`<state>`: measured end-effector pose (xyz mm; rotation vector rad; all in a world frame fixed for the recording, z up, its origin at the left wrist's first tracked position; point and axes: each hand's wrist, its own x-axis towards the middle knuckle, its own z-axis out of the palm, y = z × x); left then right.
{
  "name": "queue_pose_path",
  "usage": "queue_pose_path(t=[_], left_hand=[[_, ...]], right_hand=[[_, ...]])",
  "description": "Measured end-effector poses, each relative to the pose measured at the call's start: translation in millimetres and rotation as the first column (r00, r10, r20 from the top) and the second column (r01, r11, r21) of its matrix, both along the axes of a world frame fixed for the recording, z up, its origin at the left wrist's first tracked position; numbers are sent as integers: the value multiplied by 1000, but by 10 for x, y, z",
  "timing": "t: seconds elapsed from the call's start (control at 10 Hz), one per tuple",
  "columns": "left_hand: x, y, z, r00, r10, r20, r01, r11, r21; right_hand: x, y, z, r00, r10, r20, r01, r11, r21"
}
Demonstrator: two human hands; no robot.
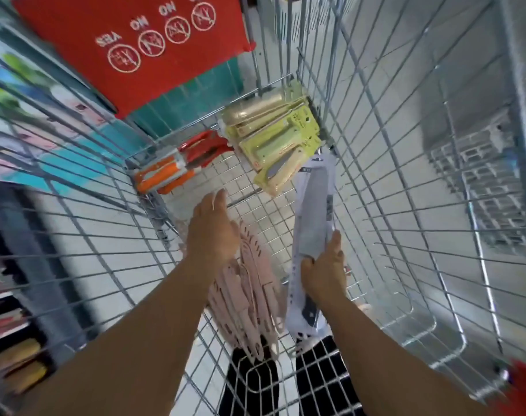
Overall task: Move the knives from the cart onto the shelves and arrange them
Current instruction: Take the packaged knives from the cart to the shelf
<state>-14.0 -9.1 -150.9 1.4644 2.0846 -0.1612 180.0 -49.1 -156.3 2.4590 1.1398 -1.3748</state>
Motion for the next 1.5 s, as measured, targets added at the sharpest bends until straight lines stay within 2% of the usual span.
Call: queue_pose_path(t=[0.1,0.3,0.4,0.6,0.7,0.8,0.9,1.1,1.2,1.3,1.4,1.5], left_hand=[[-169,55,-74,999,29,-24,-29,999,14],[-421,144,-98,997,66,-52,-66,998,2],[-558,201,-79,990,92,-102,-92,996,9],[-732,403,-147,950,2,-311,10,999,36],[-851,520,-199,938,-16,-347,22,1000,13],[-904,571,-200,934,-51,-354,63,998,20],[-905,582,-196,948,-24,-317,35,999,32],[-875,633,-191,941,-42,-337,46,999,5],[-824,603,-214,936,-54,-349,28,996,-80],[-758,466,-252,942,-19,-334,-13,995,-95],[-585,266,-184,964,8,-264,-37,994,-103],[-348,59,-34,982,72,-174,-92,990,-105]], right_hand=[[-190,-105,112,995,-88,-49,92,992,92],[-415,-241,147,990,-136,-50,139,987,83],[-446,-193,128,987,-158,-37,161,982,102],[-524,-162,38,989,-148,-14,148,984,99],[-584,-135,18,987,-161,-19,162,983,89],[-629,-128,3,984,-173,-33,176,979,106],[-631,-148,-36,984,-176,-19,176,959,220],[-640,-137,-13,963,-260,-73,268,955,128],[-613,-144,-32,976,-214,-44,218,969,114],[-593,-117,-3,989,-148,20,145,983,113],[-573,-159,90,995,-85,46,80,991,112],[-520,-222,282,983,-172,-60,181,956,231]])
